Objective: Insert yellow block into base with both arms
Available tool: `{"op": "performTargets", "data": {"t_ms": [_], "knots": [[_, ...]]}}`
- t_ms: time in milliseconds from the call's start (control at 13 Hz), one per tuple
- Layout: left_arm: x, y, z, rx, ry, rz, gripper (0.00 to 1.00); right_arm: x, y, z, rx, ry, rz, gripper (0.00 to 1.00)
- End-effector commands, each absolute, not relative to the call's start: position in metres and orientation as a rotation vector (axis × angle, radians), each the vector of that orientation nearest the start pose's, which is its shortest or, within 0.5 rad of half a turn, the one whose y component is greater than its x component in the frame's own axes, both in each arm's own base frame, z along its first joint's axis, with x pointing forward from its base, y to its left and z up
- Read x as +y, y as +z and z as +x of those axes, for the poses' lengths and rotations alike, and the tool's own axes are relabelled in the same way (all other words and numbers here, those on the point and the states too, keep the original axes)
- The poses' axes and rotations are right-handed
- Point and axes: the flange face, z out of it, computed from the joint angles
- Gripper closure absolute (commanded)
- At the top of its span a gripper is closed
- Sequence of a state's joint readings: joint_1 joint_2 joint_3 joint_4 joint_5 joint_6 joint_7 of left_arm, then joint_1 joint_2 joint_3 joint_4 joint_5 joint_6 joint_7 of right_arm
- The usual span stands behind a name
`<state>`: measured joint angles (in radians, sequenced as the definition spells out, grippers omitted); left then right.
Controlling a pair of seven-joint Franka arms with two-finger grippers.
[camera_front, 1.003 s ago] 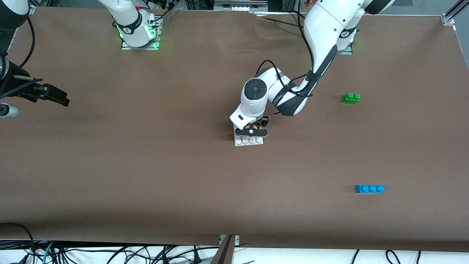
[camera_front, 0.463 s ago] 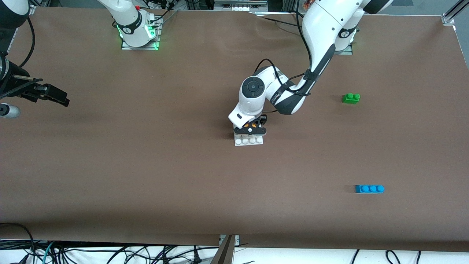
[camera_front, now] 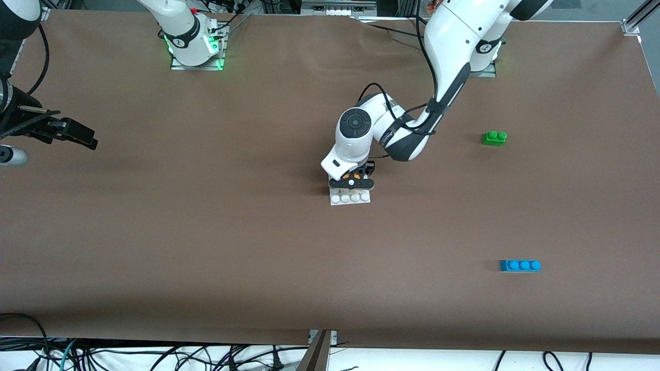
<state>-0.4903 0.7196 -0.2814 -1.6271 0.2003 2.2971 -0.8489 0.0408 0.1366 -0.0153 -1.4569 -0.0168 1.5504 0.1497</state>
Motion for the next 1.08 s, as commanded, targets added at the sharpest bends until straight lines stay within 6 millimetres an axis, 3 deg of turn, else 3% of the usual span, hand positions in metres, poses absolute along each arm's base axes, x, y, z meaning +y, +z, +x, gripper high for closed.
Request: {"op": "performTargets", "data": {"t_ms": [0,77,231,309,694,771,1003], "knots": [[-0.466,0.211,0.514,0.001,0.003,-3.138,0.54,0.014,0.6,0.594,0.193,0.054,-3.152,0.01],[-0.466,0.211,0.514,0.001,0.003,-3.138,0.47,0.014,0.599,0.594,0.193,0.056,-3.152,0.01],[-0.466,0.212,0.515,-0.013,0.006,-3.142,0.05,0.014,0.6,0.594,0.193,0.051,-3.152,0.01],[-0.466,0.214,0.515,-0.009,0.001,-3.143,0.0,0.014,0.6,0.595,0.193,0.044,-3.152,0.01],[-0.466,0.217,0.516,-0.013,-0.003,-3.144,0.0,0.014,0.6,0.595,0.193,0.039,-3.151,0.01],[-0.466,0.226,0.517,-0.02,-0.008,-3.148,0.0,0.014,0.601,0.596,0.193,0.034,-3.151,0.01],[-0.448,0.282,0.535,-0.069,-0.051,-3.14,0.0,0.014,0.601,0.596,0.193,0.034,-3.151,0.01]]}}
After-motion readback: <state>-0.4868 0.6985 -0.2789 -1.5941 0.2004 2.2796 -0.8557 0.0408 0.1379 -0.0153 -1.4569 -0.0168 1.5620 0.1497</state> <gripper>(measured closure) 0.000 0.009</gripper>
